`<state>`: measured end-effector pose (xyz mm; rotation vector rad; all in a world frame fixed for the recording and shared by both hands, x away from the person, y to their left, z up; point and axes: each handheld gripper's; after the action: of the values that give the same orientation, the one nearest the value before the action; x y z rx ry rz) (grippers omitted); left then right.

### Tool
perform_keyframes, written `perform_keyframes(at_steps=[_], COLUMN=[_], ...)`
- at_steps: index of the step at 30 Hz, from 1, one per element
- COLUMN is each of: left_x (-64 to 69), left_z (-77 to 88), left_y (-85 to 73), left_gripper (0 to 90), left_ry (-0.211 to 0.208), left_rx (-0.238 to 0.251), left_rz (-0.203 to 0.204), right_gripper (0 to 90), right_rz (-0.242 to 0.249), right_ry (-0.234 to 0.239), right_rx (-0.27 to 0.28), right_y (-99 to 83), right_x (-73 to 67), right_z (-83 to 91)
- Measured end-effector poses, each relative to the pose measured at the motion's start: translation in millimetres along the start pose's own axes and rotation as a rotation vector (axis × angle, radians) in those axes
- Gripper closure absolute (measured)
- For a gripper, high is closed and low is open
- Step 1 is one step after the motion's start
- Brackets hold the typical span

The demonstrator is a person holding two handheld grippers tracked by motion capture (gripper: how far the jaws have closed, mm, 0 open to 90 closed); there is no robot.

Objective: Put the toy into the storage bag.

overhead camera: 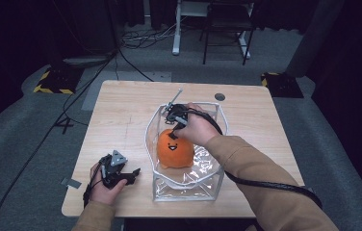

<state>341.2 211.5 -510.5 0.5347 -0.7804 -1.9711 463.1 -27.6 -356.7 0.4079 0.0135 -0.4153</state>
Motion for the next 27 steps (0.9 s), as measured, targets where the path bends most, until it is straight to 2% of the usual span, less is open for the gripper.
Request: perform_keyframes(at_steps=[10, 15, 22, 27], left_x=[0.0, 0.0, 0.3, 0.3], left_z=[0.0, 0.0, 0.0, -0.1], left_y=[0.0, 0.0, -0.1, -0.1], left_gripper=[26.4, 26.4, 26.4, 26.4], left_ry=[0.000, 0.000, 0.001, 0.001], left_rx=[0.001, 0.000, 0.000, 0.001], left_rz=[0.000, 0.000, 0.001, 0.002], right_gripper=[69.2, 58.9, 50.4, 47.3], right_rz=[-0.008, -0.023, -0.040, -0.036], right_ry=[0.009, 0.016, 0.027, 0.037], right_rx=[0.000, 0.023, 0.059, 0.107], right_y=[-1.7, -5.2, -11.3, -12.6], right_x=[2.4, 2.9, 2.7, 1.4], right_z=[-2.0, 1.8, 6.2, 17.3])
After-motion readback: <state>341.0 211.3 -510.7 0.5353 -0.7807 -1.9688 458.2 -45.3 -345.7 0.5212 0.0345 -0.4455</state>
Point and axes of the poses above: each handheld gripper's, and its own axes: z roughly backward along the jaws, y roughly out of its top, x roughly to its right, and after that the axes turned 7 degrees about y, right-handed
